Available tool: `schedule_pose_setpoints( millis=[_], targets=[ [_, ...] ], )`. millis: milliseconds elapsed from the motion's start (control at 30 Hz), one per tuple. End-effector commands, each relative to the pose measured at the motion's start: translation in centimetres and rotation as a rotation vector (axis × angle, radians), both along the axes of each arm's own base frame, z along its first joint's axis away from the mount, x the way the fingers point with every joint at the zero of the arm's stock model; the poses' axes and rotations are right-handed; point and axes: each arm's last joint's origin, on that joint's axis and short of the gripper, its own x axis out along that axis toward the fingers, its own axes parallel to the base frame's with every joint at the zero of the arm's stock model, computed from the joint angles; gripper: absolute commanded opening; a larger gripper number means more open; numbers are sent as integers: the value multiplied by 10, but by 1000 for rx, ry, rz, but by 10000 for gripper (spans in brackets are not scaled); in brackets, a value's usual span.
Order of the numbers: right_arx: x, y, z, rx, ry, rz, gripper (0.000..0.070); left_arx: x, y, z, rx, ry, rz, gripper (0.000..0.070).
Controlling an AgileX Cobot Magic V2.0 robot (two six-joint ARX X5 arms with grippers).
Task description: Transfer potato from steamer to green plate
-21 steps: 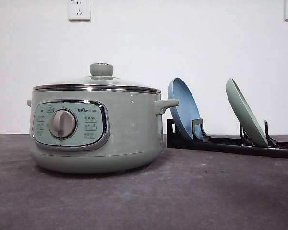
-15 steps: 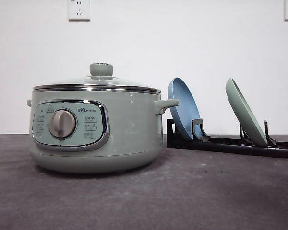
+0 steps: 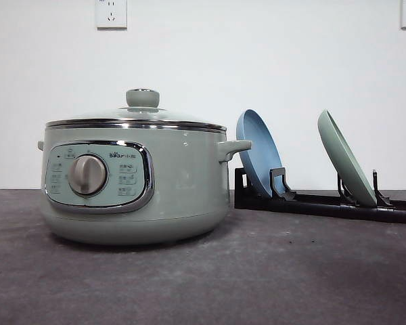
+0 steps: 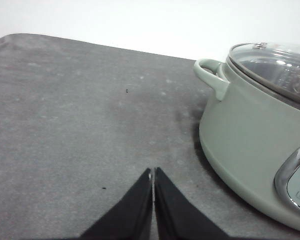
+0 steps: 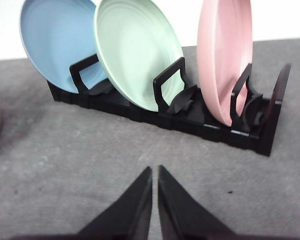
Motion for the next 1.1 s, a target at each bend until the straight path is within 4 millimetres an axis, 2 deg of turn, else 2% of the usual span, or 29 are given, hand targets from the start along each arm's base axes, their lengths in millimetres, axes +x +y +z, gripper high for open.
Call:
schedule_pose_setpoints(
  millis=[0,167,333,533,733,933,1067],
  targets=[
    [-1,0,6,57,-20,-4,7,1,0,-5,-23,17,0,1],
    [-5,0,24,110,-44,5,6,-2,0,11,-90,-30,8,2],
    [-12,0,50,177,-83,5,6,-6,0,39,-126,-109,14,2],
    [-18,2,83,201,-55,65,6,-3,0,69,-189,-102,25,2],
    [-18,5,121,203,-32,156,6,4,0,114,-189,-73,12,1],
    [-12,8,159,220,35,262,6,13,-5,168,-153,-53,-98,1],
    [-8,10,181,197,96,324,6,20,-12,198,-149,-31,-188,1]
  ],
)
